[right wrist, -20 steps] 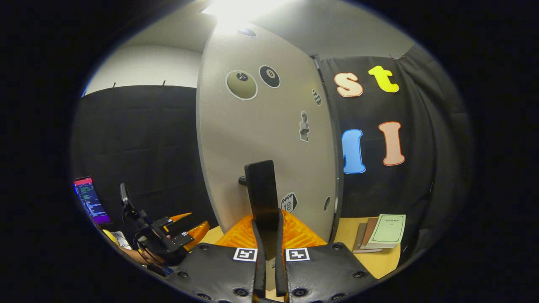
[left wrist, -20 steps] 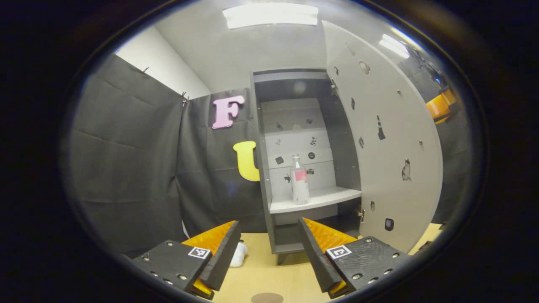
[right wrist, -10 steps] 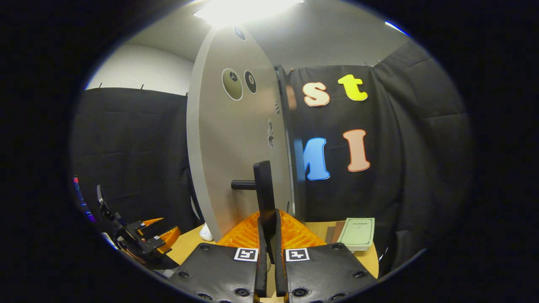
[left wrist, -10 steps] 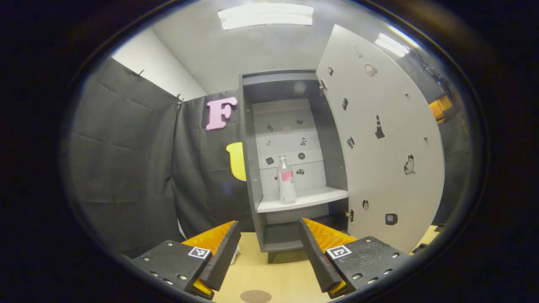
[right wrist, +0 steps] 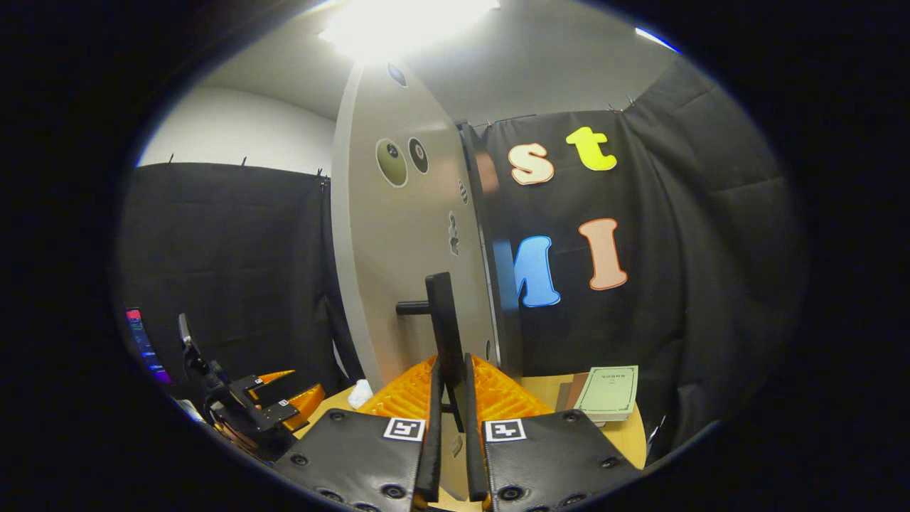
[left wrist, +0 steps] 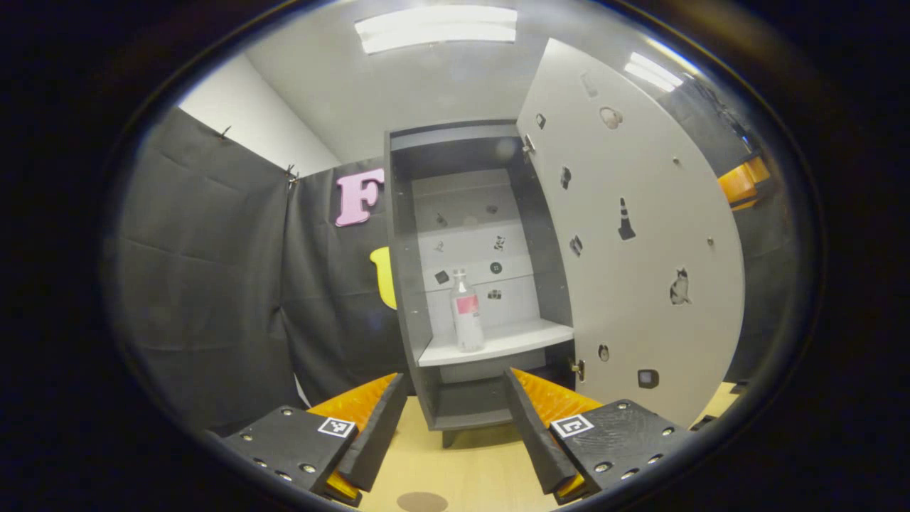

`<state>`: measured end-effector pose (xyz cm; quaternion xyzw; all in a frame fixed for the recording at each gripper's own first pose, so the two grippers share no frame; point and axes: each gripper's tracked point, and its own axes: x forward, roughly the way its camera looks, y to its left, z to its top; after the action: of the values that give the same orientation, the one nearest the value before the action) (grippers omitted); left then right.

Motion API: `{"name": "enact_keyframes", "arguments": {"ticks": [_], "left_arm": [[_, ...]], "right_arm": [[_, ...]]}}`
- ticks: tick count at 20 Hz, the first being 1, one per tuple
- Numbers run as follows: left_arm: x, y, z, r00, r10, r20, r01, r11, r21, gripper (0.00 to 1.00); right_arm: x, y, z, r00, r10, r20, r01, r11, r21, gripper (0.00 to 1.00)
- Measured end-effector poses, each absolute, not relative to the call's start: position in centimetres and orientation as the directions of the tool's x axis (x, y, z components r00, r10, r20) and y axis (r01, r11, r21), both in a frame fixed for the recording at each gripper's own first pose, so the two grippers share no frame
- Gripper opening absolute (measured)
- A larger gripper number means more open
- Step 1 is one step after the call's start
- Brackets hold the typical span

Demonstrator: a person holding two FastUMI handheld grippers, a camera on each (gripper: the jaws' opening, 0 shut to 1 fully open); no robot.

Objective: Open the cabinet door with the right hand, grasp the bottle in the cabinet with the left hand and place it on the coaster, then close the cabinet door with the right hand.

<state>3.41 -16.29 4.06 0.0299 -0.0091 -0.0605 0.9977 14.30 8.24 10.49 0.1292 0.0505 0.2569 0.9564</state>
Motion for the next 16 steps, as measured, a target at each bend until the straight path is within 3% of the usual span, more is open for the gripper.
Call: {"name": "enact_keyframes", "arguments": {"ticks": [2, 5, 9, 12, 16], "left_arm": [[5.1, -16.9, 4.8, 0.990, -0.144, 0.013, 0.143, 0.989, 0.049, 0.84], [8.0, -18.1, 6.2, 0.983, -0.183, 0.024, 0.182, 0.983, 0.036, 0.83], [12.9, -19.0, 7.9, 0.976, -0.212, 0.050, 0.211, 0.977, 0.022, 0.84], [16.5, -19.7, 8.8, 0.969, -0.239, 0.056, 0.240, 0.971, -0.008, 0.84], [20.6, -19.8, 9.0, 0.965, -0.257, 0.051, 0.258, 0.965, -0.032, 0.83]], "right_arm": [[14.1, 6.5, 9.8, 0.889, 0.457, -0.038, -0.429, 0.859, 0.278, 0.24], [15.5, 0.9, 8.4, 0.956, 0.286, -0.064, -0.266, 0.939, 0.219, 0.24], [15.5, -4.5, 6.2, 0.989, 0.088, -0.118, -0.071, 0.988, 0.136, 0.99], [15.5, -6.7, 5.1, 0.992, -0.020, -0.126, 0.034, 0.994, 0.107, 0.98], [15.9, -7.9, 3.6, 0.982, -0.086, -0.165, 0.108, 0.986, 0.127, 0.98]]}}
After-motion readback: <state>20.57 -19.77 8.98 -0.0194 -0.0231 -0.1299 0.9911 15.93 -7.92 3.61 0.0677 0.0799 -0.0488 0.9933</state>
